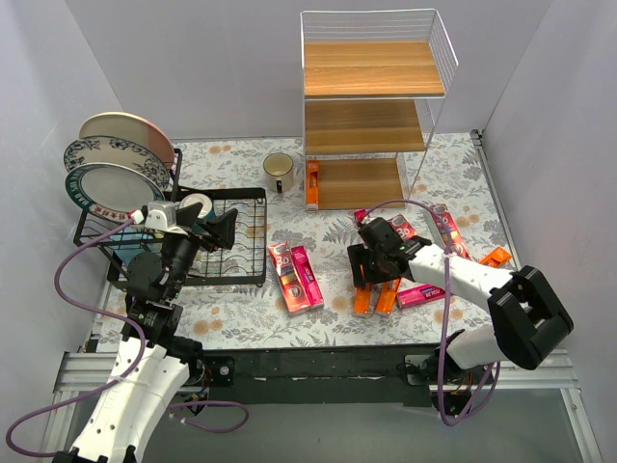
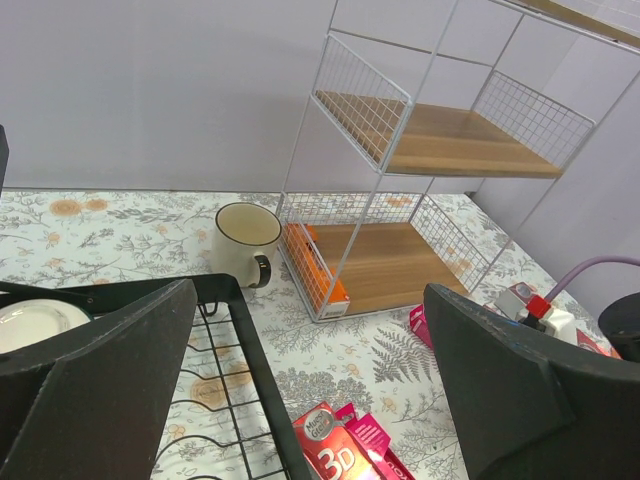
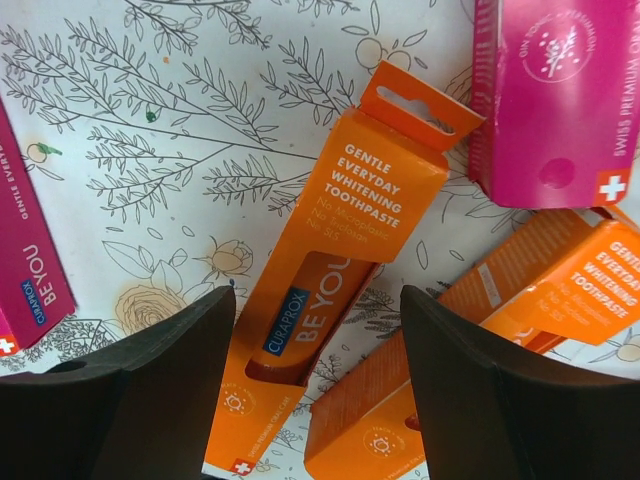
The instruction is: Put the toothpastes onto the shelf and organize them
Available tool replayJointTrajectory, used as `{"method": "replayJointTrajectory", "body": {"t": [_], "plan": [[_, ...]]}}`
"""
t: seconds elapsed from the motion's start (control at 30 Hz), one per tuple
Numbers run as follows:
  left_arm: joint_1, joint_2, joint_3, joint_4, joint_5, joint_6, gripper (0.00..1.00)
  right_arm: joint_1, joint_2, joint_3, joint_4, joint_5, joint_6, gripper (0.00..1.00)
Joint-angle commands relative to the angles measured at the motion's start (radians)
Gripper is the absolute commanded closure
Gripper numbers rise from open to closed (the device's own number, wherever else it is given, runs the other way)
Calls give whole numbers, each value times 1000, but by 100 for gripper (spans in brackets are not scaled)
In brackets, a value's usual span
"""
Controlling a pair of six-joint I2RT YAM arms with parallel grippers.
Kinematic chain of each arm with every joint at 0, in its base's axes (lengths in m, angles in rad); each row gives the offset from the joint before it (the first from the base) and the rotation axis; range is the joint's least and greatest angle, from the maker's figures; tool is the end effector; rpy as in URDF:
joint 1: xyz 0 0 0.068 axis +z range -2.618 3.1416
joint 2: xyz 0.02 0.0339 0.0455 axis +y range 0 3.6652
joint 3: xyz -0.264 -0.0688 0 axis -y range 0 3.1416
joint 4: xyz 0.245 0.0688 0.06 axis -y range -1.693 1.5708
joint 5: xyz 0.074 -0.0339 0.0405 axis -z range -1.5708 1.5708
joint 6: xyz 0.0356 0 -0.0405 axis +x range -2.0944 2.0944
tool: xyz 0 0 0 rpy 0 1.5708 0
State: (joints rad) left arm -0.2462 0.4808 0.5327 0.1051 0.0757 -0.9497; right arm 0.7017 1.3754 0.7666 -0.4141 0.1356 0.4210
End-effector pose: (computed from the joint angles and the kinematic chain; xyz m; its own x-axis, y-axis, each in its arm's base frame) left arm 0.1309 -0.0357 0.3253 -0.1683 -0.7938 -0.5844 0.3069 0.5212 -0.7964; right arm 0.2024 0.1648 0.1883 -0.8344 -0.1751 -0.5226 -0.2682 0.9573 0.1076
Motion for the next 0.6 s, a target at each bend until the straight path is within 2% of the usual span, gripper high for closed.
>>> {"method": "replayJointTrajectory", "body": {"t": [0.0, 0.2, 0.43, 0.57], "plan": [[-5, -4, 7, -1, 7, 8, 2, 4, 28, 7, 27, -14, 10, 27], [-7, -7, 7, -2, 7, 8, 2, 4, 66, 5, 55, -42, -24, 36], [-7, -1, 6, 1, 10, 8, 2, 15, 93, 16, 141, -108, -102, 56], [-7, 1, 6, 1, 13, 9, 2, 16, 131, 46, 236, -119, -183, 59]]}}
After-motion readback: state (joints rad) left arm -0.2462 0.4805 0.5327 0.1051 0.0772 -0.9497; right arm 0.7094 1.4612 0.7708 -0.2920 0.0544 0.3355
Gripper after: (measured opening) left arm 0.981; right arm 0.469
